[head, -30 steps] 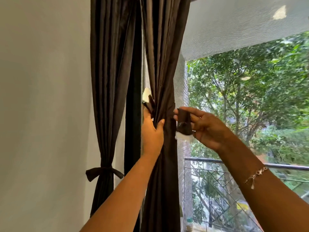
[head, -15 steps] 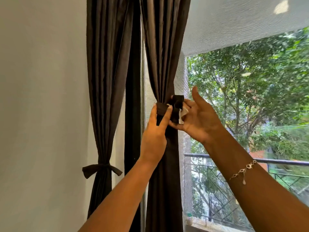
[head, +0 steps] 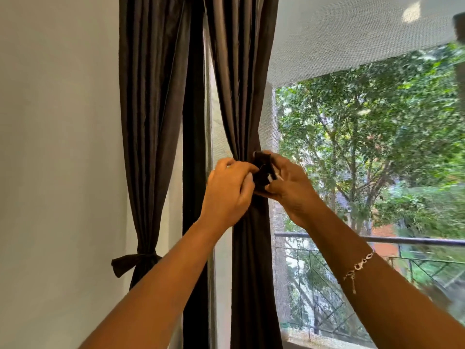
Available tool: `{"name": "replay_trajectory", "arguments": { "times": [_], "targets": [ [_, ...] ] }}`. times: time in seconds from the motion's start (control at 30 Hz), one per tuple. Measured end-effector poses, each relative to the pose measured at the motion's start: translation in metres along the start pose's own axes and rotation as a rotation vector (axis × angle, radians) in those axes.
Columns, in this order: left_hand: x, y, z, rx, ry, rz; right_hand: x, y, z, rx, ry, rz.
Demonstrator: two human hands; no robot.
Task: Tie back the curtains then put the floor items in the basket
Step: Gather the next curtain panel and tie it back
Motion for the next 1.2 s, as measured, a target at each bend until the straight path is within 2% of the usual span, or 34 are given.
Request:
{"name": "replay_trajectory", "arguments": {
  "times": [0.1,0.17,0.23,0.33,0.47,0.6,0.77,0.9,1.03,1.1,1.2],
  "targets": [
    [-0.004,0.011,0.002,0.239,-0.079,-0.012,-0.004,-0.004,-0.001,0.043,-0.117,-0.010],
    [-0.007,0.017,0.003,0.324,-0.012,0.006,-0.002,-0.002,-0.005,0.035,-0.183,-0.046],
    [-0.011,0.021,0.005,0.382,-0.047,0.045,0.003,-0.002,-0.007,0.025,-0.215,-0.082],
    [-0.013,0.024,0.007,0.443,-0.196,0.098,0.008,-0.008,-0.003,0.048,-0.113,-0.132],
    [-0.019,0.017,0.020,0.680,-0.432,0.162,0.017,-0.015,-0.001,0.095,-0.023,-0.239],
    [-0.017,0.013,0.029,0.769,-0.520,0.184,0.025,-0.019,-0.004,0.100,0.033,-0.298],
    [-0.011,0.015,0.021,0.637,-0.424,0.203,0.023,-0.019,0.007,0.157,-0.141,-0.275],
    [-0.012,0.014,0.000,0.377,-0.310,0.273,0.010,-0.021,0.036,0.409,-0.431,-0.244],
    [-0.015,0.008,-0.003,0.272,-0.297,0.341,0.011,-0.008,0.039,0.428,-0.518,-0.227],
    [-0.011,0.012,0.000,0.187,-0.114,0.259,0.011,0.000,0.040,0.427,-0.576,-0.242],
    [0.003,0.012,-0.004,0.046,0.329,0.055,0.006,0.012,0.041,0.415,-0.628,-0.227]
  ]
}}
Point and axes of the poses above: each hand's wrist, its own y-axis towards the middle knuckle, its own x-axis out of the back of the hand, z = x × y, the point moved 9 cm from there along y, towards the middle knuckle, and after that the axes turned 7 degrees about -z, right-handed, at the moved point
